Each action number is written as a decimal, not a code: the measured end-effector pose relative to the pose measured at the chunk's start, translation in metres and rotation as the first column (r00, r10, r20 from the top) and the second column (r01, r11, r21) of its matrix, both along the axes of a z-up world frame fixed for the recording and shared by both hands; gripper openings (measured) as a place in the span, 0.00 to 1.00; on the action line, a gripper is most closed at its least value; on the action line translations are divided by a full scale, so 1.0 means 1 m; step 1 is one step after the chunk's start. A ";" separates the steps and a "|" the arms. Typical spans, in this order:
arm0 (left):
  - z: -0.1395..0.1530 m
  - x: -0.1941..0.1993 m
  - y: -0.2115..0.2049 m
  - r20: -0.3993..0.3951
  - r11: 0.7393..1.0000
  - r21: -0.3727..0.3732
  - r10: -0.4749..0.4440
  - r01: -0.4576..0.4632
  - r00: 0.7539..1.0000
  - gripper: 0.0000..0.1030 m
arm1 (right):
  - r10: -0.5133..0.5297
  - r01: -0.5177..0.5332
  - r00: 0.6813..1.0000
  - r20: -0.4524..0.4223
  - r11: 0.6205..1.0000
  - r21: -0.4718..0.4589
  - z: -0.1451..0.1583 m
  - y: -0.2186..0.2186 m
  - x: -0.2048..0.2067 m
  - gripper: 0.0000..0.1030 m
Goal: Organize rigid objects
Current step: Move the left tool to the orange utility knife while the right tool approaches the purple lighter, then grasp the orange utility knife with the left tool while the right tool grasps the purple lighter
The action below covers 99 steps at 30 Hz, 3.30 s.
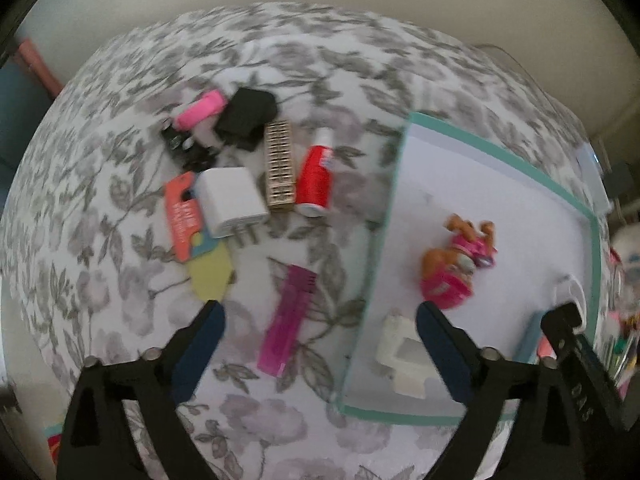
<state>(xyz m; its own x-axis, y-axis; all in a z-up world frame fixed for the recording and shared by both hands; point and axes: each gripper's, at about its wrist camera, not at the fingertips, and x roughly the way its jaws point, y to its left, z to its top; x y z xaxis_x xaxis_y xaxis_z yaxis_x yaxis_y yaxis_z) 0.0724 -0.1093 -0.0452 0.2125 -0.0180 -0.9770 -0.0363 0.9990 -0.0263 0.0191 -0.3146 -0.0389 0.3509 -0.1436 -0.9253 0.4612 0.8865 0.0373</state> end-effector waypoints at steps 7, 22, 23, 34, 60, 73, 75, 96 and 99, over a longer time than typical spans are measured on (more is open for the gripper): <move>0.002 0.009 0.030 0.019 0.996 0.003 0.092 -0.092 0.996 0.96 | 0.031 -0.031 1.000 0.000 1.000 -0.001 -0.005 0.008 0.004 0.80; 0.018 0.027 0.095 0.099 0.987 0.068 0.136 -0.143 0.986 0.96 | 0.072 -0.071 0.995 0.069 0.997 -0.015 0.003 0.023 0.007 1.00; 0.020 0.028 0.100 0.107 0.986 0.070 0.143 -0.151 0.984 0.96 | 0.081 -0.080 0.993 0.088 0.997 -0.013 0.007 0.027 0.007 1.00; 0.015 0.034 0.136 0.088 0.976 0.048 0.206 -0.211 0.975 0.96 | 0.225 -0.236 0.957 0.183 0.971 0.038 0.023 0.089 0.030 1.00; -0.032 0.054 0.170 -0.060 0.962 0.014 0.275 -0.274 0.960 0.96 | 0.472 -0.477 0.879 0.068 0.876 0.078 -0.014 0.185 0.058 0.47; -0.037 0.065 0.151 -0.072 0.982 -0.007 0.185 -0.186 0.980 0.96 | 0.492 -0.488 0.870 -0.026 0.867 0.100 -0.038 0.198 0.055 0.32; -0.039 0.067 0.146 -0.075 0.985 -0.008 0.171 -0.172 0.982 0.96 | 0.495 -0.490 0.868 -0.036 0.866 0.100 -0.040 0.199 0.055 0.32; -0.066 0.087 0.108 -0.061 0.992 0.043 0.120 -0.117 0.991 0.96 | 0.495 -0.488 0.866 -0.067 0.867 0.104 -0.049 0.200 0.055 0.30; -0.064 0.086 0.104 -0.057 0.993 0.042 0.117 -0.114 0.992 0.93 | 0.498 -0.491 0.864 -0.069 0.866 0.098 -0.049 0.200 0.054 0.30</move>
